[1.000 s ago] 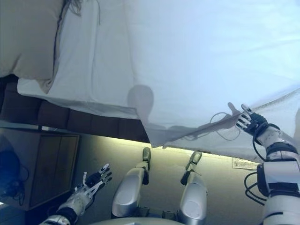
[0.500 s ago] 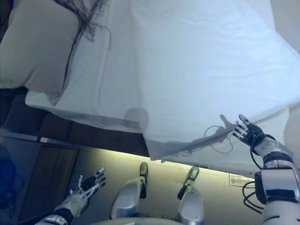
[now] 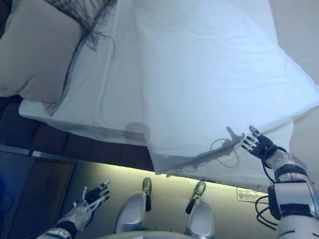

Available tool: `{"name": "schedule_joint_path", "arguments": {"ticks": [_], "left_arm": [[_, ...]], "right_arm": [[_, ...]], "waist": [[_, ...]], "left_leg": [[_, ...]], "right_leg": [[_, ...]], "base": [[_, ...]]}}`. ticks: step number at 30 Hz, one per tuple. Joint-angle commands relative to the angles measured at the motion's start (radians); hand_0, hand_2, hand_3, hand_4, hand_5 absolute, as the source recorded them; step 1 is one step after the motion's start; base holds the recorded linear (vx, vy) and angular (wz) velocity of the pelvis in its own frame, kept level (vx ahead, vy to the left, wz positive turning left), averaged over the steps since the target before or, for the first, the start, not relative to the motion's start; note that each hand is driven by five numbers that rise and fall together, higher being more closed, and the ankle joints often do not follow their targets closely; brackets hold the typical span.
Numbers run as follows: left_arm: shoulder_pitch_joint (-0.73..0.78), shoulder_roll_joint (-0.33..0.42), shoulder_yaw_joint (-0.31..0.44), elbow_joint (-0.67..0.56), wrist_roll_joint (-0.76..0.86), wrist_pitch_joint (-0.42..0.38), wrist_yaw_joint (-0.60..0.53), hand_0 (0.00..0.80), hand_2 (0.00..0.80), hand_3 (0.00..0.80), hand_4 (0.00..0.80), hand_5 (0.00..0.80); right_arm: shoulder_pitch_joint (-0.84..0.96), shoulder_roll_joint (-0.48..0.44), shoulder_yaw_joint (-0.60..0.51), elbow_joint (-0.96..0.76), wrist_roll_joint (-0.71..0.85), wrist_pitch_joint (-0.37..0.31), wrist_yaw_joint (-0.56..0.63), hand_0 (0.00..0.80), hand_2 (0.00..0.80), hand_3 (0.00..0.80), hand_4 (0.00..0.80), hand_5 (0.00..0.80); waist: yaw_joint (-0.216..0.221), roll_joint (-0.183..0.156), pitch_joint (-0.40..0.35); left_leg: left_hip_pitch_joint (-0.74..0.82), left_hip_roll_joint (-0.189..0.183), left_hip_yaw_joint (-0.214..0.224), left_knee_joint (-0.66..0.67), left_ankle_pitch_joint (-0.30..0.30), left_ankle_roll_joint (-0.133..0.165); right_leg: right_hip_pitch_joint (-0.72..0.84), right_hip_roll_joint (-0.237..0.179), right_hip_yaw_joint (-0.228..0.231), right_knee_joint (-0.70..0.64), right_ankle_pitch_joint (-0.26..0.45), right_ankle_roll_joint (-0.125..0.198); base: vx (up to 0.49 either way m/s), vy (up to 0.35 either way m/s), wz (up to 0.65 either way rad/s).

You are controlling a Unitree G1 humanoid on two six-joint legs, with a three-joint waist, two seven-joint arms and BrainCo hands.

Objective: Make the bed neatly

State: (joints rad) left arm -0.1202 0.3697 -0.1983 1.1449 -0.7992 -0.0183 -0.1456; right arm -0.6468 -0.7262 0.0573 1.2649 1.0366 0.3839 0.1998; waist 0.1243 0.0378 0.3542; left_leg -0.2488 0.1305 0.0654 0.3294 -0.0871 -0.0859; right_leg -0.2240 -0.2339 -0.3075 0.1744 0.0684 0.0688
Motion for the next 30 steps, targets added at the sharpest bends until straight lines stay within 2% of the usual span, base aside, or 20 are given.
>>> {"name": "schedule_joint_path", "arguments": {"ticks": [1,2,4,6,7,8,9,10,12,13,14,15,17,19,26,27,30], "left_arm": [[-0.028,0.024,0.009,0.035,-0.01,-0.021,0.012,0.0,0.0,0.0,0.0,0.0],[-0.042,0.028,0.006,0.036,-0.024,-0.026,0.013,0.0,0.0,0.0,0.0,0.0],[-0.063,0.03,0.01,0.026,-0.033,-0.016,0.01,0.0,0.0,0.0,0.0,0.0],[-0.072,0.036,0.002,0.017,-0.05,-0.01,0.004,0.0,0.0,0.0,0.0,0.0],[-0.076,0.044,-0.006,0.011,-0.054,-0.004,0.001,0.0,0.0,0.0,0.0,0.0],[-0.08,0.049,-0.01,0.005,-0.054,0.0,-0.001,0.0,0.0,0.0,0.0,0.0],[-0.086,0.058,-0.012,-0.006,-0.056,0.011,-0.004,0.0,0.0,0.0,0.0,0.0],[-0.089,0.061,-0.009,-0.028,-0.055,0.026,0.002,0.0,0.0,0.0,0.0,0.0],[-0.082,0.052,-0.014,-0.055,-0.091,0.023,0.015,0.0,0.0,0.0,0.0,0.0],[-0.075,0.047,-0.019,-0.055,-0.113,0.009,0.015,0.0,0.0,0.0,0.0,0.0],[-0.071,0.044,-0.022,-0.056,-0.125,0.002,0.012,0.0,0.0,0.0,0.0,0.0],[-0.065,0.037,-0.033,-0.063,-0.134,-0.01,0.012,0.0,0.0,0.0,0.0,0.0],[-0.051,0.018,-0.027,-0.082,-0.129,-0.017,0.013,0.0,0.0,0.0,0.0,0.0],[-0.043,0.01,-0.029,-0.083,-0.126,-0.03,-0.01,0.0,0.0,0.0,0.0,0.0],[0.002,-0.009,-0.046,-0.104,-0.133,-0.048,-0.017,0.0,0.0,0.0,0.0,0.0],[0.01,-0.009,-0.044,-0.104,-0.131,-0.045,-0.017,0.0,0.0,0.0,0.0,0.0],[0.024,-0.008,-0.047,-0.109,-0.139,-0.052,-0.022,0.0,0.0,0.0,0.0,0.0]], "right_arm": [[-0.098,-0.026,0.011,-0.002,0.104,-0.073,-0.046,0.0,0.0,0.0,0.0,0.0],[-0.112,-0.031,0.009,0.002,0.145,-0.091,-0.056,0.0,0.0,0.0,0.0,0.0],[-0.119,-0.04,-0.015,-0.002,0.211,-0.106,-0.051,0.0,0.0,0.0,0.0,0.0],[-0.13,-0.047,-0.022,-0.008,0.26,-0.118,-0.047,0.0,0.0,0.0,0.0,0.0],[-0.136,-0.048,-0.027,-0.016,0.268,-0.12,-0.052,0.0,0.0,0.0,0.0,0.0],[-0.138,-0.05,-0.033,-0.02,0.273,-0.119,-0.054,0.0,0.0,0.0,0.0,0.0],[-0.136,-0.053,-0.045,-0.025,0.271,-0.118,-0.053,0.0,0.0,0.0,0.0,0.0],[-0.137,-0.058,-0.059,-0.028,0.257,-0.115,-0.046,0.0,0.0,0.0,0.0,0.0],[-0.184,-0.061,-0.059,-0.011,0.231,-0.107,-0.036,0.0,0.0,0.0,0.0,0.0],[-0.211,-0.055,-0.041,-0.001,0.231,-0.11,-0.044,0.0,0.0,0.0,0.0,0.0],[-0.226,-0.049,-0.03,0.002,0.234,-0.115,-0.053,0.0,0.0,0.0,0.0,0.0],[-0.238,-0.039,-0.02,-0.008,0.247,-0.129,-0.071,0.0,0.0,0.0,0.0,0.0],[-0.258,-0.036,-0.018,-0.036,0.254,-0.127,-0.093,0.0,0.0,0.0,0.0,0.0],[-0.283,-0.052,-0.008,-0.033,0.276,-0.122,-0.1,0.0,0.0,0.0,0.0,0.0],[-0.347,-0.104,0.007,-0.014,0.275,-0.134,-0.089,0.0,0.0,0.0,0.0,0.0],[-0.354,-0.11,0.012,-0.008,0.266,-0.137,-0.086,0.0,0.0,0.0,0.0,0.0],[-0.383,-0.133,0.028,0.001,0.252,-0.132,-0.082,0.0,0.0,0.0,0.0,0.0]], "waist": [[0.009,0.016,0.078],[0.008,0.016,0.085],[0.004,0.017,0.098],[0.002,0.014,0.106],[0.002,0.02,0.112],[-0.001,0.024,0.119],[-0.014,0.032,0.132],[-0.028,0.036,0.146],[-0.04,0.036,0.164],[-0.039,0.046,0.165],[-0.042,0.047,0.166],[-0.044,0.049,0.166],[-0.036,0.052,0.166],[-0.032,0.061,0.166],[-0.019,0.095,0.166],[-0.016,0.103,0.166],[-0.012,0.114,0.166]], "left_leg": [[-0.091,0.016,-0.018,-0.054,0.138,-0.023],[-0.1,0.003,-0.012,-0.037,0.122,-0.012],[-0.113,0.006,0.018,-0.002,0.101,-0.001],[-0.152,-0.004,0.03,0.068,0.065,0.016],[-0.164,-0.011,0.014,0.111,0.021,0.02],[-0.174,-0.015,0.011,0.13,0.009,0.029],[-0.181,-0.015,0.007,0.155,-0.013,0.044],[-0.185,-0.014,0.005,0.174,-0.027,0.057],[-0.192,-0.006,0.022,0.2,-0.063,0.052],[-0.188,0.001,0.024,0.191,-0.069,0.051],[-0.203,0.0,0.033,0.181,-0.039,0.058],[-0.214,0.001,0.027,0.172,-0.034,0.053],[-0.238,0.011,0.043,0.174,-0.019,0.036],[-0.263,0.016,0.043,0.164,-0.005,0.023],[-0.313,0.008,0.033,0.13,0.026,0.01],[-0.301,0.008,0.026,0.13,0.003,0.003],[-0.31,0.004,0.024,0.113,0.015,0.001]], "right_leg": [[0.043,-0.048,0.07,0.057,-0.077,0.056],[0.02,-0.062,0.069,0.075,-0.076,0.06],[-0.016,-0.092,0.052,0.114,-0.069,0.065],[-0.042,-0.118,0.056,0.137,-0.058,0.061],[-0.067,-0.124,0.08,0.204,-0.08,0.065],[-0.106,-0.127,0.099,0.267,-0.082,0.062],[-0.169,-0.122,0.136,0.353,-0.072,0.061],[-0.224,-0.127,0.158,0.367,-0.044,0.061],[-0.241,-0.171,0.161,0.246,0.044,0.097],[-0.232,-0.16,0.165,0.219,0.04,0.098],[-0.245,-0.155,0.164,0.205,0.054,0.081],[-0.244,-0.146,0.17,0.185,0.044,0.082],[-0.239,-0.154,0.141,0.168,0.034,0.088],[-0.258,-0.157,0.132,0.165,0.024,0.091],[-0.336,-0.158,0.12,0.202,-0.004,0.094],[-0.333,-0.154,0.129,0.217,-0.031,0.106],[-0.352,-0.154,0.129,0.222,-0.036,0.106]], "base": [[-0.108,0.144,-0.41],[-0.115,0.159,-0.3],[-0.04,0.161,-0.07],[0.022,0.135,-0.05],[0.08,0.128,-0.11],[0.11,0.115,-0.1],[0.067,0.046,-0.02],[0.102,-0.065,0.06],[0.091,-0.087,0.02],[-0.023,0.002,-0.15],[-0.03,-0.016,-0.18],[-0.053,-0.05,-0.18],[0.023,-0.055,-0.2],[-0.001,-0.036,-0.1],[0.009,-0.004,0.02],[0.087,0.009,0.06],[0.03,0.008,0.05]]}}
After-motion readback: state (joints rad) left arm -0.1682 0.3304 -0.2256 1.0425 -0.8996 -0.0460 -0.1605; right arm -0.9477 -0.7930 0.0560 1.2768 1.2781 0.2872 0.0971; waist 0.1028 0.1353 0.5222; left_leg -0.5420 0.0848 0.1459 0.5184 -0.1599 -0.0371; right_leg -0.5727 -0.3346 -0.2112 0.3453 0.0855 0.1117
